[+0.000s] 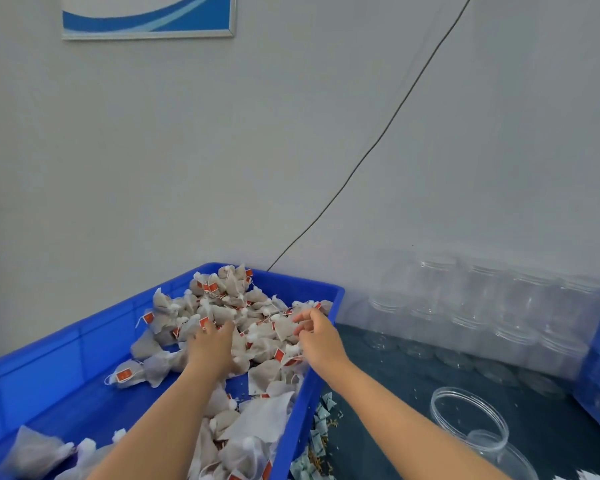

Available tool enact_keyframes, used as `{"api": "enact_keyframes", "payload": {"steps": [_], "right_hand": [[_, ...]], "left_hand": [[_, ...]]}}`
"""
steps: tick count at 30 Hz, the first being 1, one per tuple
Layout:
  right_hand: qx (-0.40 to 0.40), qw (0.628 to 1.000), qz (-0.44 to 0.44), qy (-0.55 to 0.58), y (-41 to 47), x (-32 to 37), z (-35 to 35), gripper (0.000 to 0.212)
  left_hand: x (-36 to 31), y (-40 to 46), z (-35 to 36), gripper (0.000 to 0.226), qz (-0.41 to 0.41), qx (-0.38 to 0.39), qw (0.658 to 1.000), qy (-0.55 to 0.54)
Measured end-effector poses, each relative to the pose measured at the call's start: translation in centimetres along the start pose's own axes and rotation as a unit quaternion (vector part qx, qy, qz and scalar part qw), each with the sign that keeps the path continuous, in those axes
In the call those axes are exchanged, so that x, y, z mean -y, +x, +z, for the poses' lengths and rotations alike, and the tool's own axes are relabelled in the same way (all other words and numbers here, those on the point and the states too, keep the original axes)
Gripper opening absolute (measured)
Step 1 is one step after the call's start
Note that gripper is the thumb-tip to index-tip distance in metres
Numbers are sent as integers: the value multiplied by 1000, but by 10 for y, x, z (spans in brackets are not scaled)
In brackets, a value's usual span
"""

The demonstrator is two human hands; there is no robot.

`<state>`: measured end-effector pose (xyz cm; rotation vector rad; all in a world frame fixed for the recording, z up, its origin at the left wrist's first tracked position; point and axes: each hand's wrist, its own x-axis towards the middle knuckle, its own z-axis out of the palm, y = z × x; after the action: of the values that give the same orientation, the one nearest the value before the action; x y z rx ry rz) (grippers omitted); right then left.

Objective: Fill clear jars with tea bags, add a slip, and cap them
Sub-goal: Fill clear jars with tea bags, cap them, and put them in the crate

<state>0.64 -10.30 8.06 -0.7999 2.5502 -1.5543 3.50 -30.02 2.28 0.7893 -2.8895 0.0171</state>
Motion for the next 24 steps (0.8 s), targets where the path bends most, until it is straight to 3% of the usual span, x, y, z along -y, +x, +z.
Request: {"api": "enact_keyframes", "payload": {"steps": [3,10,13,16,19,21,24], "right_hand": [[22,997,-4,-71,8,-11,10,27],[56,955,-67,-285,14,-16,21,42],[40,957,-62,-282,16,-16,21,46],[8,965,-66,-253,15,-17,22,49],[-26,975,-71,-209,14,-18,22,52],[-42,979,-69,-185,14,-19,22,52],[-55,986,-58,-144,13,-21,23,55]], "left_hand": [[4,4,17,95,2,157,988,-17],[12,9,19,63,-13,124,991,-50],[11,6,15,46,-11,87,986,-144],[3,6,3,51,-26,6,967,-254],[-15,5,-11,55,14,-42,935,-352],[-29,2,-12,55,42,-1,929,-366],[-47,-4,-2,40,74,133,928,-340]]}}
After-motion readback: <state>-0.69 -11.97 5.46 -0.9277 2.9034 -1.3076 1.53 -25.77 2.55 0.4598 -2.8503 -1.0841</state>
